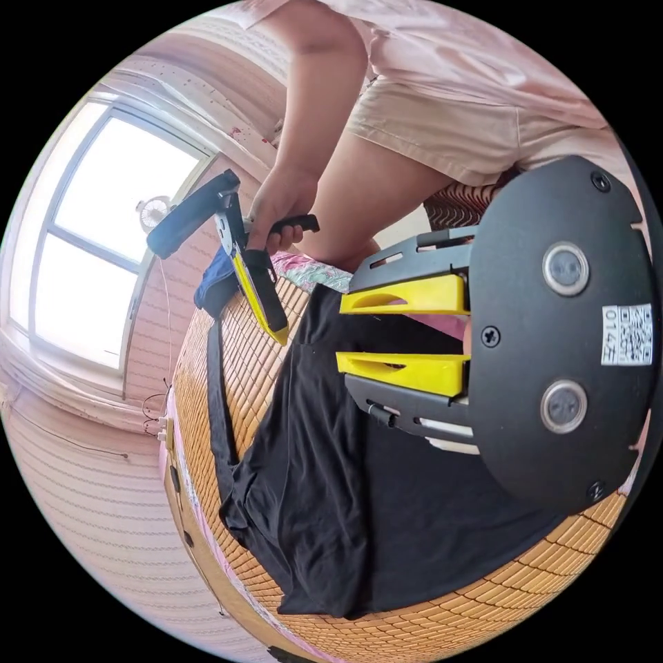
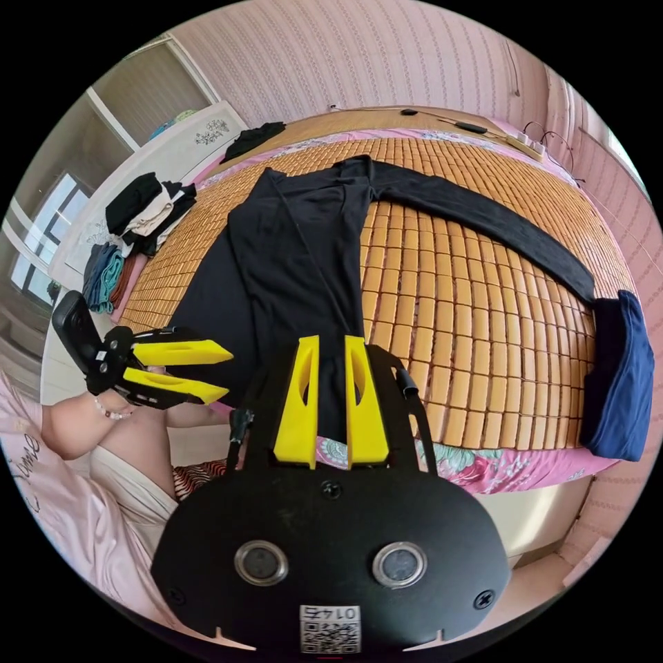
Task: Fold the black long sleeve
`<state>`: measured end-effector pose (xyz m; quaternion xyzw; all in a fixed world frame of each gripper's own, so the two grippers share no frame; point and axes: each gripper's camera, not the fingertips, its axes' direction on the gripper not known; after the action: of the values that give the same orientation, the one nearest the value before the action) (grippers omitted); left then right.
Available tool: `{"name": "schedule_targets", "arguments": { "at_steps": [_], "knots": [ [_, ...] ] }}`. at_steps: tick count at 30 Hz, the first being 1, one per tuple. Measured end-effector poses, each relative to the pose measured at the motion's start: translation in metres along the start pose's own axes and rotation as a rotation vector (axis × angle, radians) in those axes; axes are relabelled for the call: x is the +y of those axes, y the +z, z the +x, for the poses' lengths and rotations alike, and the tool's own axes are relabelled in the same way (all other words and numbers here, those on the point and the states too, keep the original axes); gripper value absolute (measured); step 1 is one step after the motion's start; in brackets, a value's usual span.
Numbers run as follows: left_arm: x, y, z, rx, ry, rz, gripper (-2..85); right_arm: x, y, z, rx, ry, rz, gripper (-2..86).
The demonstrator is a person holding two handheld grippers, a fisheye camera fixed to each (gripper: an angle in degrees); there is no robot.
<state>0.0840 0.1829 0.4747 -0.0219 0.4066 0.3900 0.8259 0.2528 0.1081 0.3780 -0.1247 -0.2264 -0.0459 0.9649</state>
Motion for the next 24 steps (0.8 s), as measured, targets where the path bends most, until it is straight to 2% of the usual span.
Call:
{"name": "schedule_targets", "arguments": {
  "at_steps": [3, 5, 7, 10, 13, 16, 18, 21, 24],
  "knots": [
    [-0.026, 0.056, -0.001, -0.036, -0.024, -0.157, 6.9, -0.002, 0.006, 0.014, 0.011, -0.003, -0.039, 5.2],
    [-0.036, 0.068, 0.001, -0.094, -0.008, -0.167, 2.0, -0.001, 0.011, 0.025, 0.029, -0.011, -0.108, 1.7],
    [-0.049, 0.074, 0.0, -0.077, -0.027, -0.221, 0.0, 0.002, 0.002, 0.032, 0.017, -0.018, -0.088, 0.0],
    [-0.062, 0.068, 0.015, -0.111, 0.043, -0.15, -0.6, 0.011, -0.015, 0.042, 0.046, -0.036, -0.069, -0.7],
    [-0.065, 0.11, 0.016, -0.096, 0.071, -0.284, -0.3, 0.019, -0.021, 0.058, 0.031, -0.028, -0.076, -0.8],
    [-0.071, 0.12, 0.015, -0.053, 0.091, -0.259, 1.2, 0.023, -0.038, 0.08, -0.019, 0.022, -0.071, -0.6],
    [-0.077, 0.112, 0.016, -0.005, 0.093, -0.189, 3.9, 0.027, -0.061, 0.095, -0.011, 0.045, 0.007, -0.2],
    [-0.088, 0.101, 0.016, 0.07, 0.135, -0.087, 5.8, 0.029, -0.103, 0.131, 0.113, 0.089, 0.139, 3.1],
    [-0.11, 0.1, 0.011, 0.05, 0.188, -0.001, 6.8, 0.024, -0.129, 0.185, 0.306, 0.182, 0.226, 9.7]
  ]
}}
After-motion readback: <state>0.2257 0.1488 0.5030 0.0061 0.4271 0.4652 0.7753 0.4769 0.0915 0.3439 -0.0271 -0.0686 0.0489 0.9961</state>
